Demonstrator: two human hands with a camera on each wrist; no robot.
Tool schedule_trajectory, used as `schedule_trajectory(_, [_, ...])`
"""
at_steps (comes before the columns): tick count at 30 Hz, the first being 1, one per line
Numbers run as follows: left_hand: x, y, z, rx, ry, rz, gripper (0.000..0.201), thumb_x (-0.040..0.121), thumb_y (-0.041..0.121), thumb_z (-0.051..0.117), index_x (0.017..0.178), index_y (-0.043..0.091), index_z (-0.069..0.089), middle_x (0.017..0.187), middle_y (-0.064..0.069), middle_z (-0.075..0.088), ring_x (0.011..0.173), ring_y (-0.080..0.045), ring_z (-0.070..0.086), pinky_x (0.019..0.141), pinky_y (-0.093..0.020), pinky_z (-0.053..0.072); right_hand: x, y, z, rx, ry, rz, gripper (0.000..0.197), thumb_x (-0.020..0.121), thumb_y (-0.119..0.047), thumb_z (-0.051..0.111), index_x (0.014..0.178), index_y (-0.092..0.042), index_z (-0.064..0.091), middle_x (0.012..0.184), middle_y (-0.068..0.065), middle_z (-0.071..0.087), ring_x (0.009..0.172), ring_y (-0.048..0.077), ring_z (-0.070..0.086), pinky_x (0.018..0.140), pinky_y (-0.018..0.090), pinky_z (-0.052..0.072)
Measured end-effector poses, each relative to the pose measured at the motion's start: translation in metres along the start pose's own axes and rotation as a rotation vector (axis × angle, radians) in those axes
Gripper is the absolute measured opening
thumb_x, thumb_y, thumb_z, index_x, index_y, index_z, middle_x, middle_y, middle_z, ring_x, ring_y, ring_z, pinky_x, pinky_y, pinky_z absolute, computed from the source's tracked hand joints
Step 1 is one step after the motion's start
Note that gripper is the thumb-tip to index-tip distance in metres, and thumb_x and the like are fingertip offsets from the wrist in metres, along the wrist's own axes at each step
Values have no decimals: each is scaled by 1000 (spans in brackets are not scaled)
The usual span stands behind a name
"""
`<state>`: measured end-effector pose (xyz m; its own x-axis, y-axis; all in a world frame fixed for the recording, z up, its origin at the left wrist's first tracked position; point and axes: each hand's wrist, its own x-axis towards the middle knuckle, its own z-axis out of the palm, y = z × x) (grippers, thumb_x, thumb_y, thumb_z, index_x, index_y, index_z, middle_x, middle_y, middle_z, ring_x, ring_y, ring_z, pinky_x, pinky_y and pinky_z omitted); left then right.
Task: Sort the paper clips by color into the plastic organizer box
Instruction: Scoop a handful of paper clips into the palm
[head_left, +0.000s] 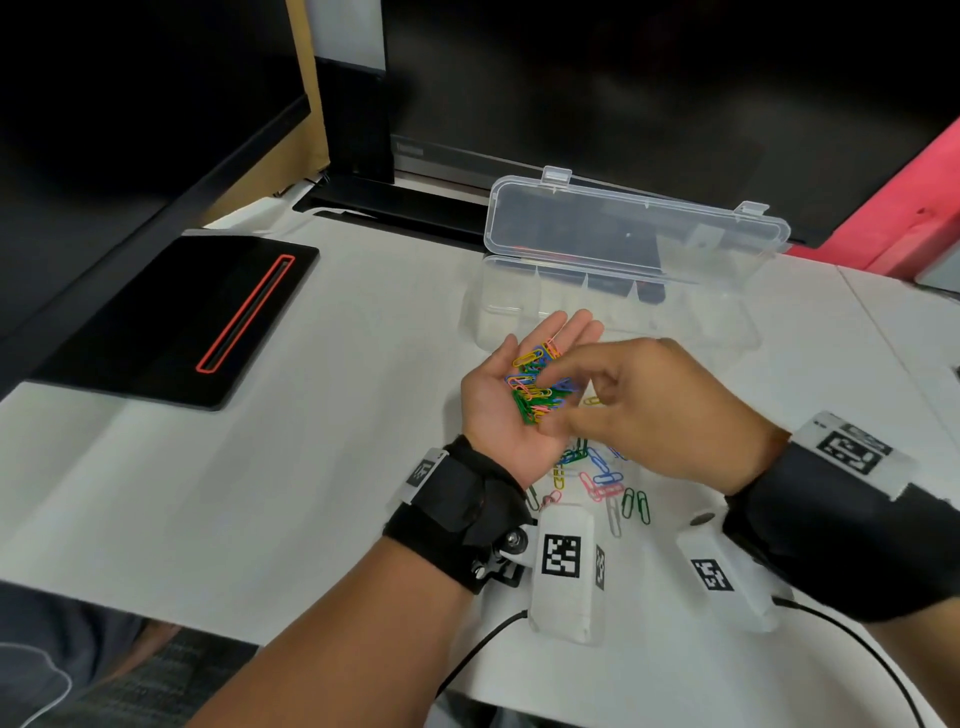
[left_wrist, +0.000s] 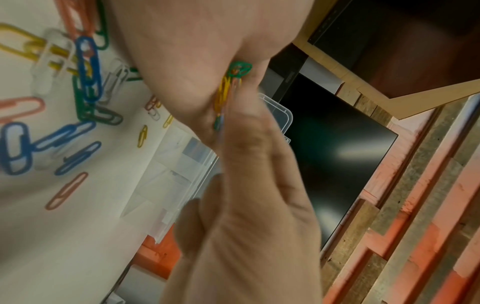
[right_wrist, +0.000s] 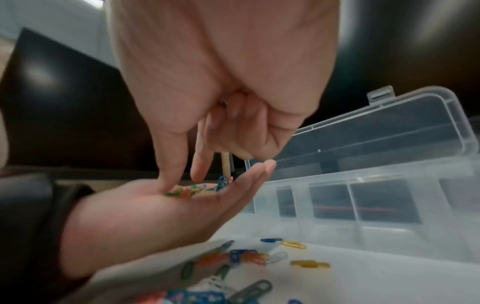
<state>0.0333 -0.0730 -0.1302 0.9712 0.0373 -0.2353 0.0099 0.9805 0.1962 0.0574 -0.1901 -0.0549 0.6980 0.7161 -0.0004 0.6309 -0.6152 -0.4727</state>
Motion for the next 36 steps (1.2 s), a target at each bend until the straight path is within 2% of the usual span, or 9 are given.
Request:
schedule_trajectory(2, [-1,-2,2,-8,-9,-10,50,103,27,24,135,-2,49,135,-22,55,118,-32,56,97,-42,44,2,4,5,-90,15,-11,27,77,-38,76,103,-41,72,54,-26,55,61,-4,52,61,12,41])
schedule_trajectory(5, [-1,-5,3,-45,-12,-17,48,103,25,27,129,-6,52,128,-25,59,114,-35,57,94,-43,45,7,7,10,-68,109,-16,23,80,-35,73,102,-41,73,73,-17,69,73,6,60,75,32,52])
schedule_trajectory(11, [0,-3,2,-94,-19,-18,43,103,24,30,122,-5,55,111,-25,66,98,-33,67,93,-40,53,19,11,9,168,177,59,11,80,-26,77,90,-30,77,56,-18,63,62,4,59,68,22,48])
schedule_trajectory(14, [1,-5,2,-102,-6,-8,41,103,23,30,118,-5,56,96,-21,70,90,-32,69,91,-40,53,24,14,7,312,174,90,7,83,-22,74,87,-25,78,65,-11,71,66,9,66,73,29,55])
schedule_trajectory(18, [-1,-5,4,-105,17,-8,38,102,21,34,112,-7,58,97,-20,68,95,-31,64,97,-40,46,26,18,6,328,213,112,11,89,-18,67,90,-22,78,68,-18,71,65,-5,62,70,14,46])
schedule_trajectory(21, [-2,-4,5,-100,6,-9,38,102,22,34,111,-6,59,99,-21,68,90,-30,67,88,-38,54,25,18,5,262,285,108,19,88,-18,65,104,-26,73,69,-13,67,67,1,61,72,16,47])
schedule_trajectory(26, [-2,-3,1,-26,15,-25,42,103,25,30,116,-2,59,108,-20,68,96,-28,65,90,-34,51,12,3,1,-68,115,-30,14,81,-22,72,88,-34,75,58,-16,58,60,7,54,66,25,47])
schedule_trajectory(32, [-3,-2,1,36,23,-50,44,103,27,28,124,0,56,131,-19,57,110,-27,58,99,-33,43,12,-8,10,-370,83,-2,24,86,-42,61,109,-47,67,94,-1,69,87,22,63,70,30,48])
schedule_trajectory(36, [-2,-2,0,-4,-5,-55,44,102,27,30,127,0,55,123,-19,62,106,-28,62,95,-36,47,14,-7,12,-280,115,43,16,84,-34,63,97,-39,71,77,-4,61,79,22,61,69,31,49])
